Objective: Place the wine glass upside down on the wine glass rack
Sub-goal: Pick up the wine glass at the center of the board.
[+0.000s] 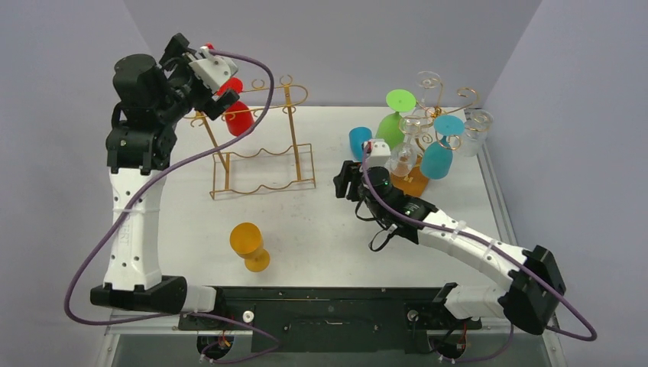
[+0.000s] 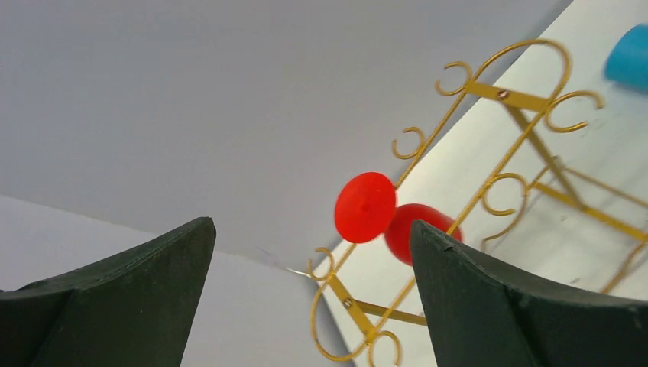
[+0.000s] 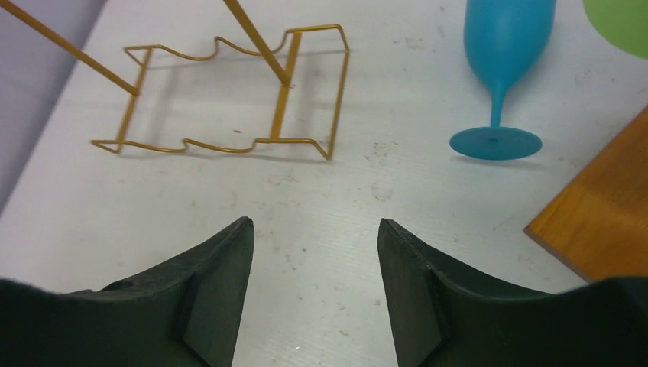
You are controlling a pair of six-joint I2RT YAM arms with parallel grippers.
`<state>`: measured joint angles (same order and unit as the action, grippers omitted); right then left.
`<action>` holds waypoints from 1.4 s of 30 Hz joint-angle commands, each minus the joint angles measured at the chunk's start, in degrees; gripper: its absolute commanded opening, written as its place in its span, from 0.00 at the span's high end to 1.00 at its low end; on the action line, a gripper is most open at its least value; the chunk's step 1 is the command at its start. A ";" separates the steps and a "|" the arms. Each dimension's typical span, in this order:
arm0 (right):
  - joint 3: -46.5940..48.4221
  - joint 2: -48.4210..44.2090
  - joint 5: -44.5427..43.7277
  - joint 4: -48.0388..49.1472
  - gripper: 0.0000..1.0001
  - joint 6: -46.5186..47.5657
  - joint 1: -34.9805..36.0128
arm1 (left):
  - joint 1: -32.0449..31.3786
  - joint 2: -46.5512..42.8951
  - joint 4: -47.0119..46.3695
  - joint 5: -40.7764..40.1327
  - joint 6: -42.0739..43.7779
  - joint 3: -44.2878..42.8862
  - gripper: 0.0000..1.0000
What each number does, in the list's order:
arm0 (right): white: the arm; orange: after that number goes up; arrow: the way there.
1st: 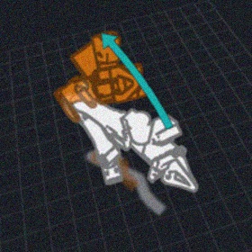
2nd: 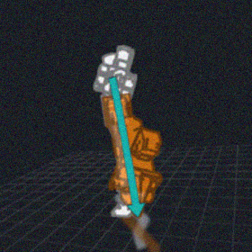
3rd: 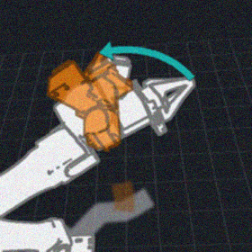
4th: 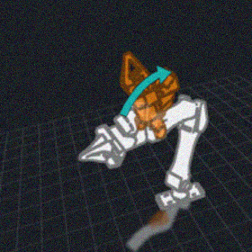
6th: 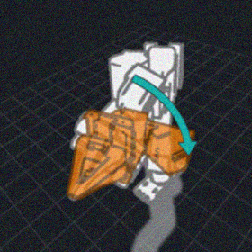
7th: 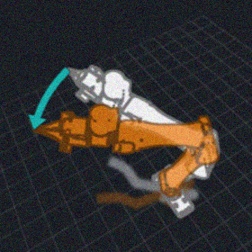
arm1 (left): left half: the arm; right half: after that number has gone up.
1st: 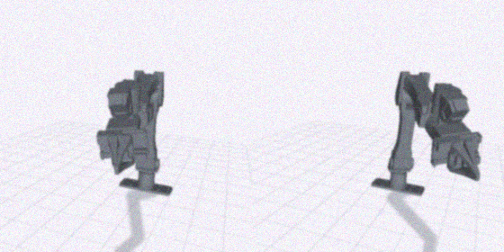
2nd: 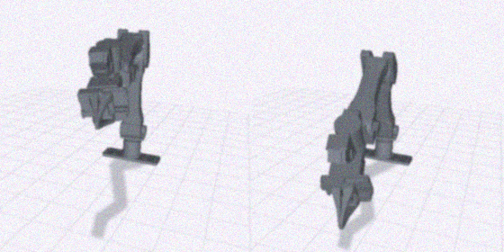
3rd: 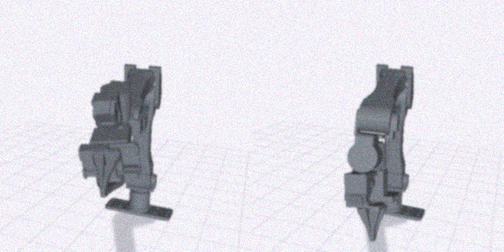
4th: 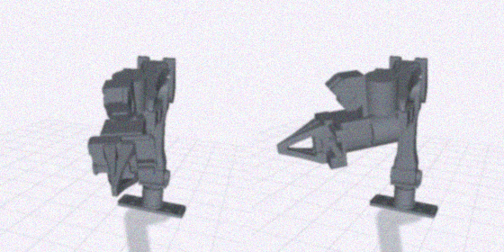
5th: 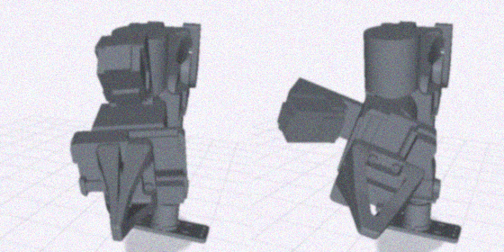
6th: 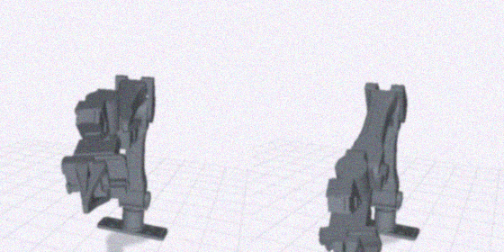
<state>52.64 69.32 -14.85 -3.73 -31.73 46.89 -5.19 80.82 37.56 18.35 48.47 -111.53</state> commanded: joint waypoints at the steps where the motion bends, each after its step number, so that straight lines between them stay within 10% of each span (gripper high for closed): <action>1: 0.80 6.64 -7.79 1.35 0.43 3.80 -0.23 | 0.44 -8.26 0.99 3.11 -23.60 4.50 0.04; 7: 7.99 18.60 -13.58 0.95 0.44 10.23 -0.70 | 0.54 -17.22 -3.84 3.89 -32.82 17.28 0.04; 42: 25.50 47.04 -23.90 -3.91 0.45 20.14 -10.25 | 0.62 -25.95 0.74 8.10 -32.65 23.15 0.04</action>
<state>79.02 116.38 -37.87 -7.90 -11.11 37.65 -4.86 55.96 39.35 24.93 15.68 -88.31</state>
